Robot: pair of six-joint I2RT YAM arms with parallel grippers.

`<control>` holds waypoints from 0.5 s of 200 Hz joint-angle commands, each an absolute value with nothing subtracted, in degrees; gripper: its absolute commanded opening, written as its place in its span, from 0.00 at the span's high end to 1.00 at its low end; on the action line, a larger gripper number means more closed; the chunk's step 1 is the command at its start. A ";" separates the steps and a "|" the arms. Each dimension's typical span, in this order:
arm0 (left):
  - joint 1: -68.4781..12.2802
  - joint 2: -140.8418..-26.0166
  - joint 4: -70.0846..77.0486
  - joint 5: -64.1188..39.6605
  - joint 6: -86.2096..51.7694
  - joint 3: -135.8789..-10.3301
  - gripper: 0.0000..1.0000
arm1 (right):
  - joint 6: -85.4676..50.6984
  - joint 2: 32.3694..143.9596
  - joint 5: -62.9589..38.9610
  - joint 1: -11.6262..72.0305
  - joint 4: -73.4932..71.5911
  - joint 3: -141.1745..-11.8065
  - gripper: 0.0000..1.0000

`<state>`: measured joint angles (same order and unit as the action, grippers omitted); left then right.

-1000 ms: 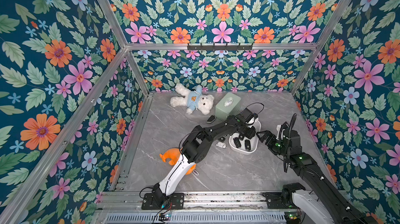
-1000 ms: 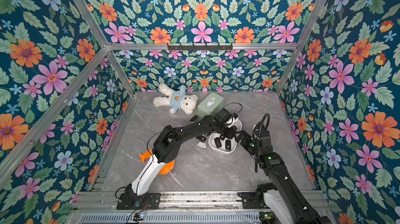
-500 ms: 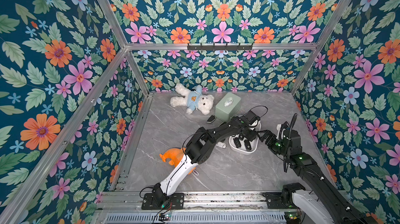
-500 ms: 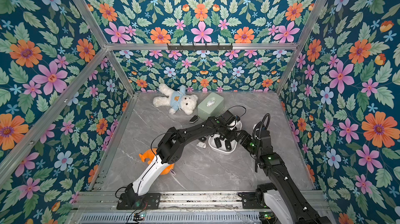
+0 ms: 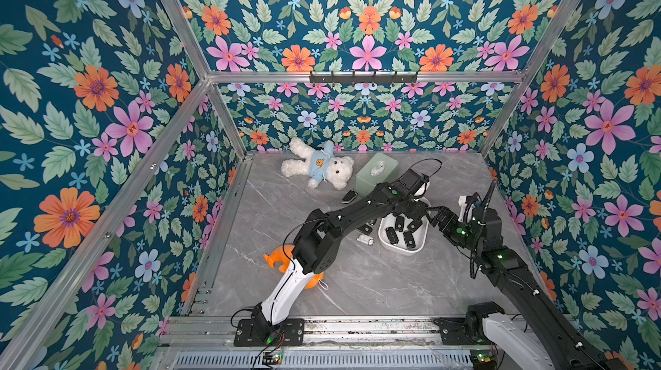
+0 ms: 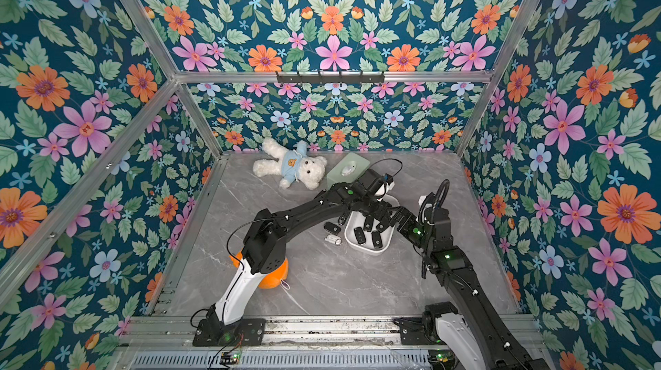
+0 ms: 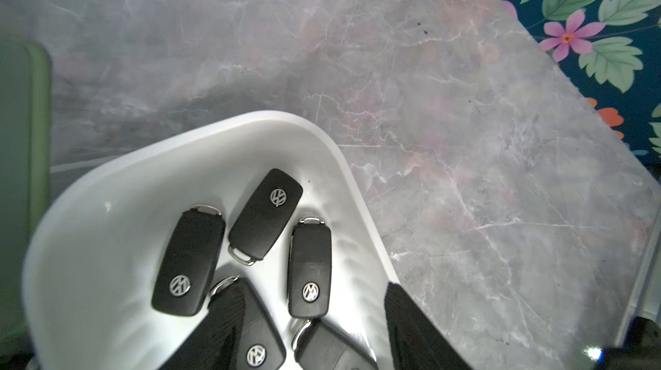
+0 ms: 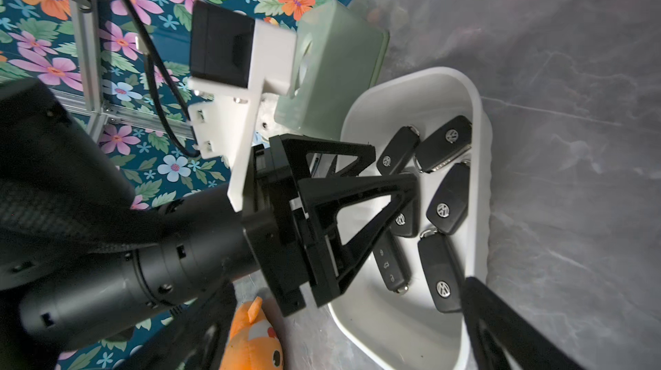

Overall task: Place the car key into the storage box
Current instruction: Place the car key in the storage box.

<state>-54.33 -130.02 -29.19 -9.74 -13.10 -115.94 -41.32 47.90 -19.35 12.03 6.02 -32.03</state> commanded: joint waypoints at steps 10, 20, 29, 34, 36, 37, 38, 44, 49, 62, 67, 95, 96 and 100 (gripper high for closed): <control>-52.14 -123.49 -24.23 -6.59 -18.35 -108.62 0.34 | -39.23 49.21 -21.46 12.06 2.79 -33.95 0.01; -51.24 -120.99 -23.04 -5.51 -19.82 -105.30 0.34 | -38.52 50.23 -22.35 12.11 2.57 -34.83 0.01; -50.26 -118.32 -21.85 -4.60 -21.04 -102.21 0.34 | -37.55 51.36 -23.30 12.10 2.57 -35.72 0.01; -49.72 -116.92 -21.12 -4.28 -21.70 -100.35 0.34 | -37.03 51.78 -24.00 12.13 2.34 -36.16 0.01; -49.50 -116.29 -20.77 -4.19 -21.95 -99.49 0.34 | -36.88 51.97 -24.21 12.20 2.30 -36.31 0.01; -49.36 -115.97 -20.62 -4.12 -22.14 -99.09 0.34 | -36.85 52.04 -24.37 12.21 2.16 -36.35 0.01; -49.24 -115.69 -20.42 -4.08 -22.27 -98.72 0.34 | -36.84 52.13 -24.49 12.21 2.05 -36.41 0.01; -48.48 -113.77 -19.40 -3.88 -23.07 -96.44 0.34 | -36.53 52.65 -25.16 12.37 1.54 -36.69 0.01; -47.91 -112.20 -18.52 -3.79 -23.83 -94.27 0.34 | -36.22 53.07 -25.73 12.58 1.06 -36.91 0.01; -46.27 -108.15 -16.41 -3.99 -25.37 -89.23 0.33 | -35.05 53.97 -25.55 13.72 0.15 -37.62 0.01; -45.42 -106.64 -15.92 -4.04 -26.00 -87.40 0.33 | -34.34 54.40 -25.45 14.38 0.21 -38.10 0.01; -41.64 -98.94 -12.21 -4.15 -30.50 -77.25 0.29 | -28.61 59.61 -23.08 19.45 5.66 -43.85 0.01; -41.52 -98.69 -12.04 -4.23 -30.76 -76.81 0.29 | -28.50 59.78 -23.01 19.70 5.73 -44.03 0.01; -40.78 -97.63 -11.18 -4.64 -31.69 -75.43 0.29 | -27.97 60.49 -22.61 20.30 6.12 -44.71 0.01</control>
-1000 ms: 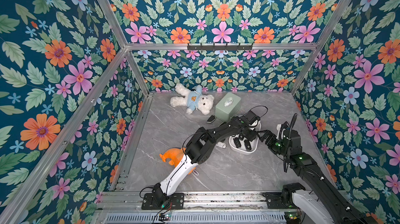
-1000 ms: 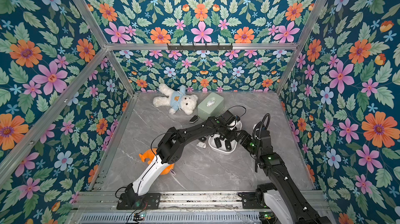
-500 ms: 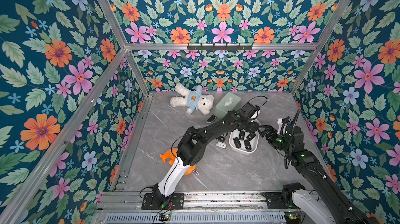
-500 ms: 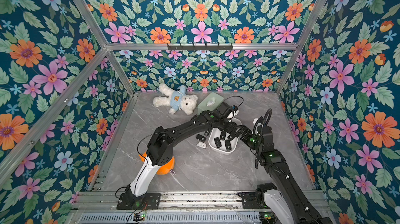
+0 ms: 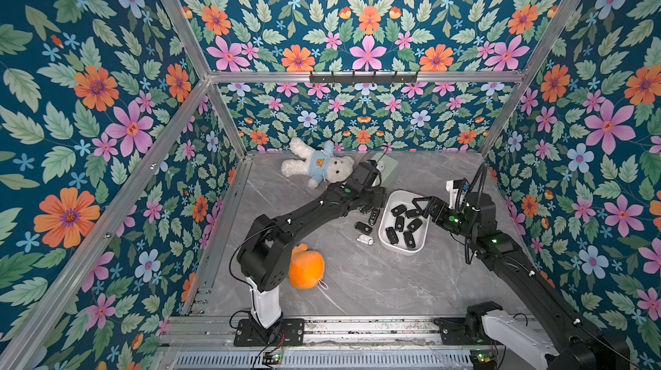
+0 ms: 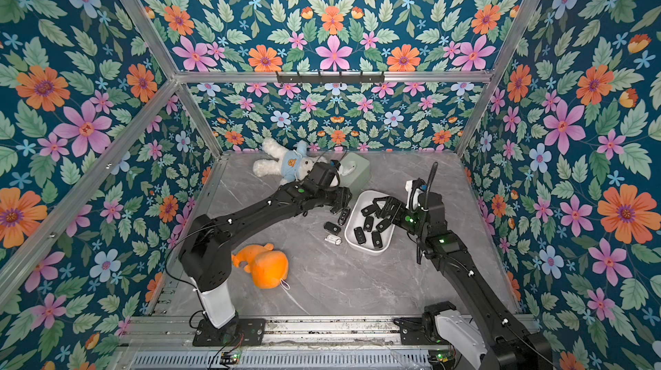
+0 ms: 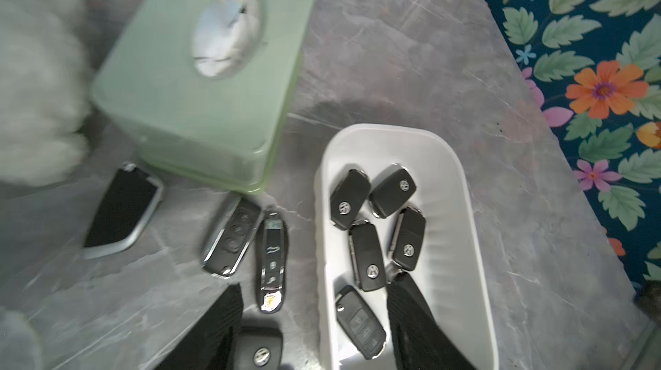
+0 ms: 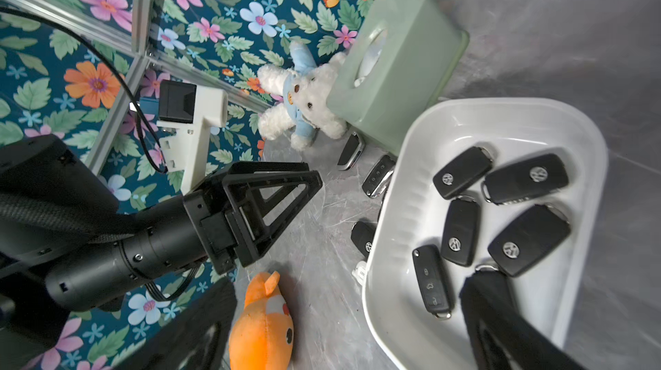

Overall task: Place the car key into the storage box
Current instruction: Pick up the car key from the center of the board.

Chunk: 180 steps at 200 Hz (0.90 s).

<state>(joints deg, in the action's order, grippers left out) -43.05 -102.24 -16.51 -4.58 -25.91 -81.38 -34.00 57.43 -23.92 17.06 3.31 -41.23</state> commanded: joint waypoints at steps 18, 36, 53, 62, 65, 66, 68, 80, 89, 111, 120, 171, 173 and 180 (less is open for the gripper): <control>-38.05 -93.52 -7.86 -5.73 -35.43 -68.82 0.24 | -26.35 63.64 -21.44 23.98 7.12 -47.24 0.01; -35.60 -90.29 -5.88 -5.84 -37.93 -64.00 0.21 | -24.67 66.59 -19.87 27.54 8.01 -49.71 0.01; -33.76 -88.03 -5.07 -5.54 -39.62 -60.41 0.17 | -23.16 69.64 -18.69 30.76 9.05 -52.13 0.04; -32.76 -86.99 -4.57 -5.71 -40.48 -58.79 0.15 | -22.53 71.40 -18.08 32.34 9.89 -53.53 0.05; -32.44 -86.60 -4.37 -5.71 -40.70 -58.27 0.14 | -22.21 71.98 -17.84 32.78 10.17 -54.01 0.06; -32.35 -86.50 -4.38 -5.71 -40.78 -58.05 0.13 | -22.13 72.24 -17.80 32.96 10.27 -54.16 0.06; -32.13 -86.27 -4.26 -5.71 -40.96 -57.73 0.09 | -21.95 72.66 -17.65 33.31 10.39 -54.50 0.06; -30.96 -85.08 -4.04 -5.80 -41.65 -56.06 0.01 | -21.05 75.01 -16.86 35.18 11.34 -56.34 0.07; -29.92 -84.29 -4.04 -5.79 -41.98 -54.91 0.01 | -20.52 76.89 -16.46 36.44 12.00 -57.67 0.08; -27.36 -82.07 -3.73 -6.12 -42.93 -52.05 0.00 | -19.15 81.46 -15.00 38.97 13.82 -60.92 0.10; -26.05 -81.11 -3.13 -6.95 -43.13 -50.83 0.00 | -18.59 83.47 -14.40 39.94 14.70 -62.48 0.10; -19.73 -77.36 -0.58 -12.52 -45.06 -44.16 0.00 | -15.10 94.31 -10.98 44.83 22.50 -72.03 0.14; -19.50 -77.24 -0.43 -12.78 -45.06 -43.87 0.00 | -14.98 94.37 -10.92 44.93 22.72 -72.37 0.14; -18.68 -77.00 -0.03 -13.61 -45.40 -43.08 0.00 | -14.62 97.35 -10.69 45.45 23.82 -73.73 0.14</control>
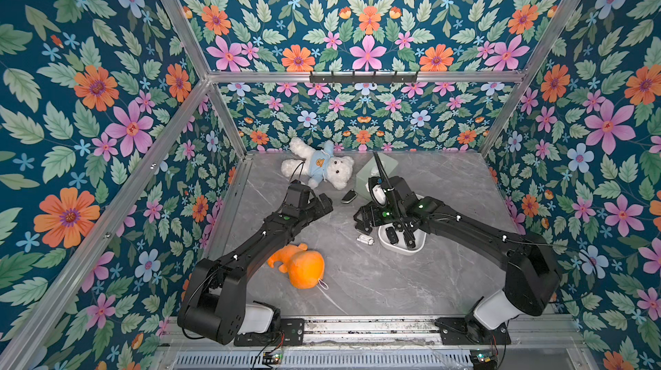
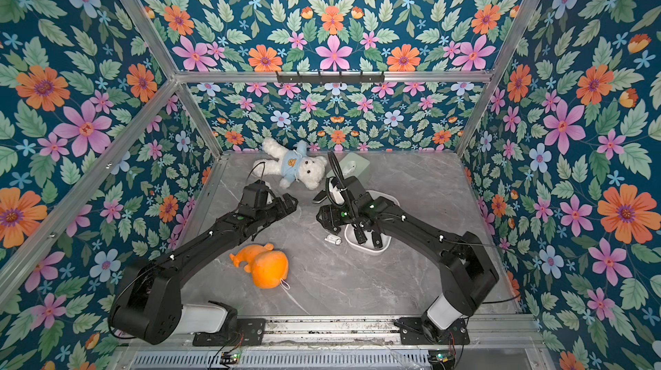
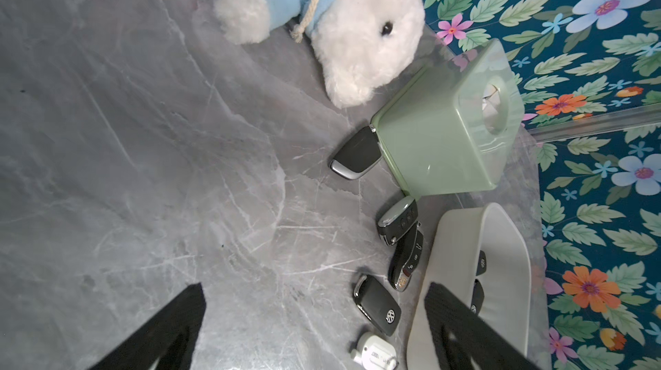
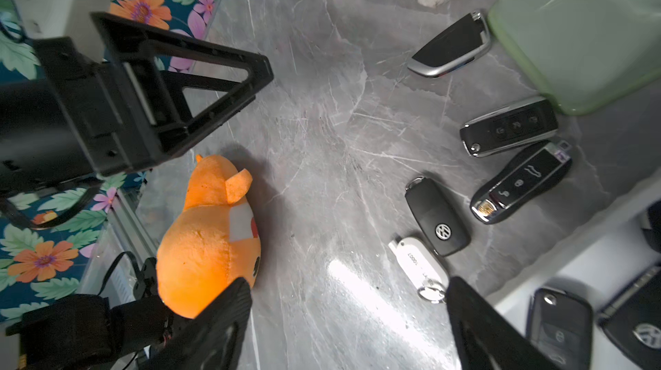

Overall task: Place the car key into the storage box
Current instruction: Pick up the car key from the center of the board.

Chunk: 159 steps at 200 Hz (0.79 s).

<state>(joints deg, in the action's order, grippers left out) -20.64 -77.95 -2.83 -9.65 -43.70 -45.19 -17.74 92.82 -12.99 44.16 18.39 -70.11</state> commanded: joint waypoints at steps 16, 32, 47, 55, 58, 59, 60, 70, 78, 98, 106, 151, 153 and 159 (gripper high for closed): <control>-17.01 -76.42 0.73 -15.42 -45.87 -41.61 0.00 | -14.15 100.23 -10.13 46.35 25.97 -76.40 0.14; -15.55 -76.29 1.85 -17.78 -46.57 -40.32 0.00 | -13.87 102.97 -9.39 46.99 28.44 -78.86 0.16; -14.33 -76.53 3.50 -20.89 -47.32 -39.51 0.01 | -13.67 105.49 -7.77 47.46 31.14 -80.82 0.16; -13.89 -76.92 4.30 -22.55 -47.78 -39.07 0.01 | -13.62 106.71 -6.85 47.73 32.41 -81.65 0.16; -13.81 -77.05 4.57 -23.15 -47.85 -38.98 0.01 | -13.49 107.25 -6.49 47.80 32.93 -81.94 0.16; -13.76 -77.11 4.66 -23.35 -47.88 -38.96 0.01 | -13.47 107.37 -6.45 47.81 33.08 -82.06 0.16; -13.69 -77.18 4.70 -23.50 -47.98 -38.95 0.01 | -13.46 107.43 -6.26 47.85 33.19 -82.16 0.16; -13.41 -77.80 5.00 -24.67 -48.26 -39.02 0.01 | -13.32 108.77 -5.19 48.20 34.48 -83.01 0.17; -13.36 -78.31 5.18 -25.41 -48.33 -38.99 0.01 | -13.23 109.54 -4.68 48.37 35.01 -83.46 0.17; -13.22 -79.40 5.27 -26.21 -48.34 -39.11 0.01 | -13.27 110.97 -4.22 48.69 35.42 -83.92 0.19; -13.23 -79.66 5.28 -26.36 -48.36 -39.15 0.01 | -13.27 111.35 -4.05 48.69 35.47 -83.94 0.19; -13.13 -80.41 5.71 -26.54 -48.86 -39.21 0.01 | -12.70 114.09 -1.59 49.38 37.26 -85.35 0.21; -13.15 -80.46 5.71 -26.54 -48.87 -39.27 0.01 | -12.65 114.19 -1.45 49.44 37.40 -85.52 0.21; -13.11 -80.45 5.71 -26.54 -48.99 -39.24 0.01 | -12.49 114.71 -0.89 49.68 37.86 -85.91 0.21</control>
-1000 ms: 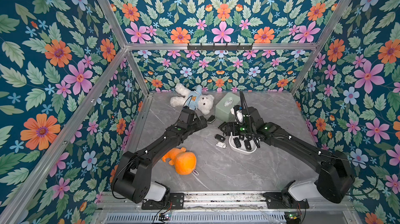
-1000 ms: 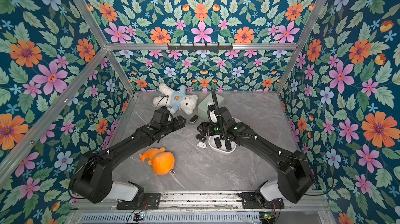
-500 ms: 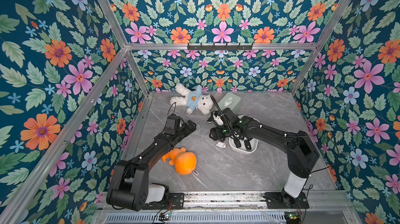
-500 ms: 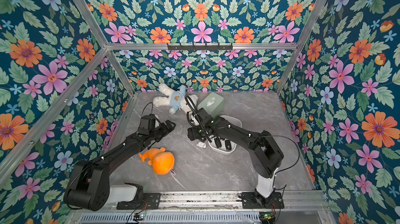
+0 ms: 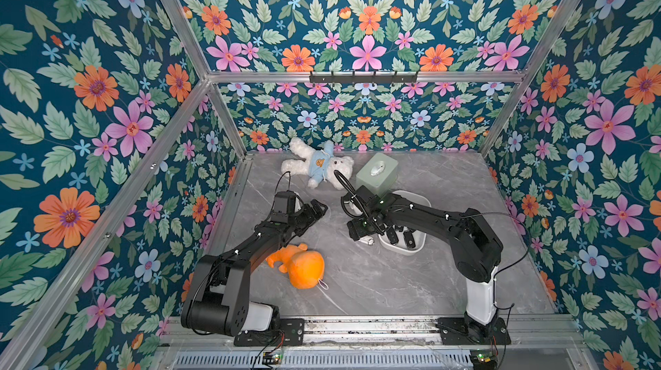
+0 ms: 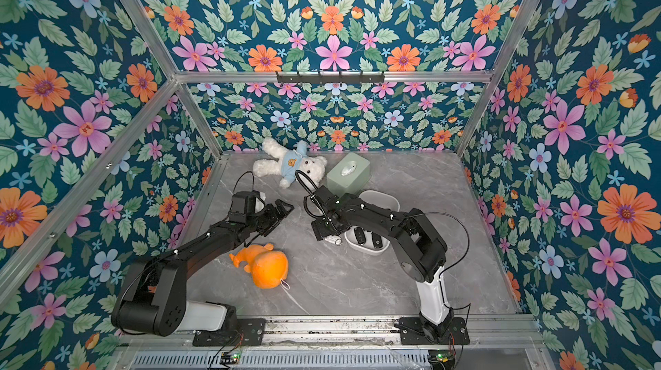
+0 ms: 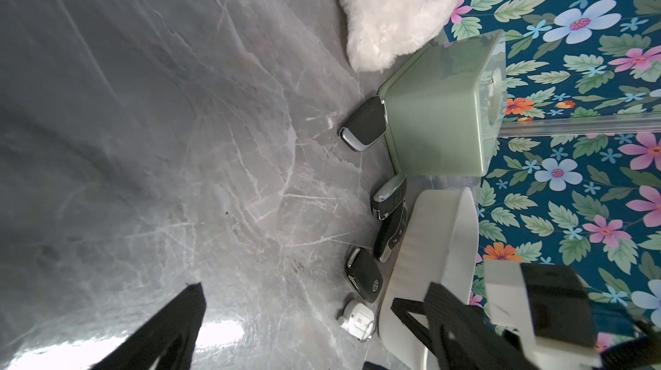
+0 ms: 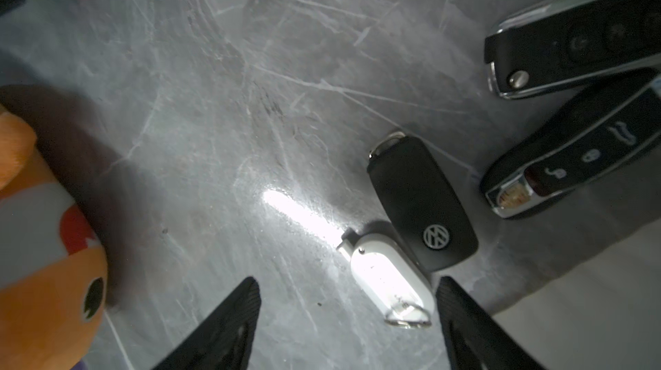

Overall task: Place the car key into the storage box
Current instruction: Pick up the car key from the center of the board.

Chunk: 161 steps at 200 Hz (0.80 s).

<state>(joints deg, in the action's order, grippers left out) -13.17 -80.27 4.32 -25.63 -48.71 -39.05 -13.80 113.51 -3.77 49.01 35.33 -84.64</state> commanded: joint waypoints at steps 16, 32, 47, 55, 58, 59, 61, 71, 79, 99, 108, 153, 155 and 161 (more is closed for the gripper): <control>-13.14 -80.53 5.88 -26.54 -49.10 -39.07 0.01 | -12.02 115.82 -0.04 50.14 38.81 -86.84 0.22; -13.09 -80.51 5.89 -26.54 -49.13 -39.04 0.01 | -11.87 116.93 0.90 50.54 39.73 -87.63 0.23; -13.04 -80.53 5.89 -26.54 -49.05 -39.00 0.01 | -11.85 117.65 1.81 50.80 40.45 -88.19 0.24; -13.07 -80.52 5.89 -26.53 -49.01 -38.93 0.01 | -11.87 117.77 2.23 50.92 40.70 -88.24 0.24; -13.03 -80.51 5.89 -26.54 -49.01 -38.88 0.01 | -11.87 117.93 2.35 50.89 40.76 -88.26 0.24; -13.02 -80.46 5.89 -26.50 -49.02 -38.91 0.01 | -11.87 117.98 2.41 50.89 40.81 -88.30 0.24; -13.08 -80.45 5.89 -26.53 -48.97 -38.91 0.01 | -11.87 118.07 2.56 50.89 40.81 -88.32 0.24; -13.09 -80.46 5.89 -26.42 -48.98 -38.75 0.01 | -11.82 118.21 2.96 50.89 41.13 -88.29 0.24; -13.09 -80.48 5.98 -26.53 -48.96 -38.65 0.01 | -11.87 118.36 3.15 50.89 41.25 -88.33 0.25; -12.95 -80.53 6.12 -26.56 -48.96 -38.50 0.01 | -11.87 118.78 3.10 50.98 41.57 -88.32 0.26; -13.01 -80.56 6.15 -26.56 -48.96 -38.42 0.01 | -11.87 118.97 3.13 51.06 41.60 -88.33 0.26; -12.86 -80.19 6.24 -26.45 -49.13 -38.10 0.01 | -11.69 119.34 1.90 51.85 41.53 -87.91 0.28; -12.86 -80.16 6.24 -26.45 -49.13 -38.13 0.01 | -11.69 119.35 1.79 51.90 41.54 -87.83 0.28; -12.86 -80.23 6.24 -26.44 -49.17 -38.07 0.01 | -11.69 119.33 1.45 52.02 41.41 -87.89 0.29</control>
